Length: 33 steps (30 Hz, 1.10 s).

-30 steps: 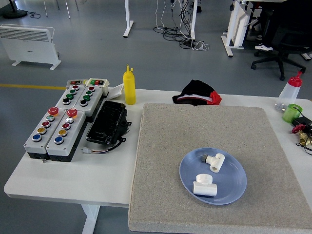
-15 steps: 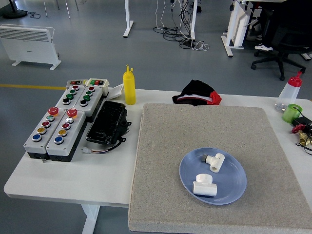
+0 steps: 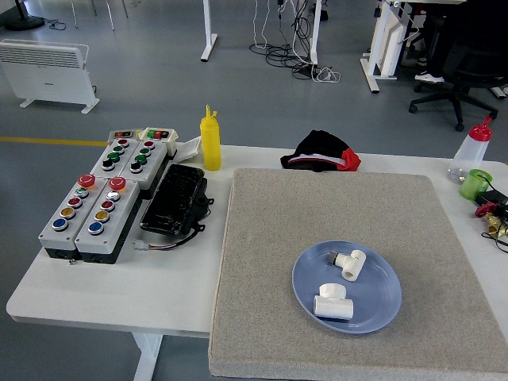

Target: Pick pipe place plate twice

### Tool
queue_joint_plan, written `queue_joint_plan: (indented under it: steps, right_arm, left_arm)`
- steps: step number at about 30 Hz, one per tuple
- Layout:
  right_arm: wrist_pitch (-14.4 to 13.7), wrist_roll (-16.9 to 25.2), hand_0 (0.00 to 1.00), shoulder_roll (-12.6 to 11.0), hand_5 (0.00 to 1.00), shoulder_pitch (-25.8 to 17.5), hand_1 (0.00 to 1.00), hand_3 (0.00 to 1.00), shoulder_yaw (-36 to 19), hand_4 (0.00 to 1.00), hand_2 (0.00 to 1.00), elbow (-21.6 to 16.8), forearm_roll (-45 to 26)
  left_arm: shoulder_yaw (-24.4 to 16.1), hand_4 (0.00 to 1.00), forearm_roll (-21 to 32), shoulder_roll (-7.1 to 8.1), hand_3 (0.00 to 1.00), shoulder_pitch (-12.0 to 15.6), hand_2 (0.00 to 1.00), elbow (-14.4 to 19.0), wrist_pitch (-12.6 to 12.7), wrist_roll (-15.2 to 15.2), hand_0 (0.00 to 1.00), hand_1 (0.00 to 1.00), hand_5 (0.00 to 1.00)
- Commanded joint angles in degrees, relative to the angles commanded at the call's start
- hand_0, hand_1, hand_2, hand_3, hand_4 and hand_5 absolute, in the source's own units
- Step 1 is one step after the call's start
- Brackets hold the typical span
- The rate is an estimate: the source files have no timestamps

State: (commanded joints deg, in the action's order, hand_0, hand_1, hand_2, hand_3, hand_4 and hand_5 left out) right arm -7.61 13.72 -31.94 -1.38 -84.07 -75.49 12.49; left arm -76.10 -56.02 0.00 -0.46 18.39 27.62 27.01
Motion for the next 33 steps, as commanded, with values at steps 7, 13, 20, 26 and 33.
queue_joint_plan:
  steps: [7,13,20,26,33]
  right_arm:
    - [2.1,-3.2,0.971,1.7,0.568,-3.8,0.89,0.941,-5.0,0.559,0.978,-2.3,3.8]
    - [4.8,-7.0,0.974,3.5,0.567,-6.6,0.889,0.936,-8.7,0.56,0.974,-3.3,6.9]
    - [7.0,-9.1,0.975,4.0,0.568,-7.6,0.889,0.932,-10.6,0.56,0.975,-4.3,8.7]
    - [7.7,-10.1,0.973,4.2,0.568,-7.6,0.886,0.925,-11.3,0.56,0.971,-5.1,9.6]
    - [7.5,-10.1,0.97,4.4,0.568,-6.9,0.887,0.918,-10.6,0.56,0.971,-4.9,10.0]
  left_arm:
    - [1.0,0.441,1.1,0.8,0.58,1.8,0.594,0.0,0.2,0.1,0.582,0.578,0.998]
    - [1.6,0.441,1.2,1.69,0.582,3.5,0.597,0.1,0.3,0.9,0.583,0.58,0.998]
    - [3.0,0.443,3.7,2.28,0.585,4.8,0.6,0.1,0.7,0.8,0.585,0.583,0.998]
    - [3.1,0.444,3.7,2.28,0.59,4.9,0.603,0.2,0.6,1.5,0.584,0.586,0.998]
    - [3.1,0.445,3.6,2.22,0.595,5.2,0.607,0.2,0.4,2.0,0.588,0.589,0.998]
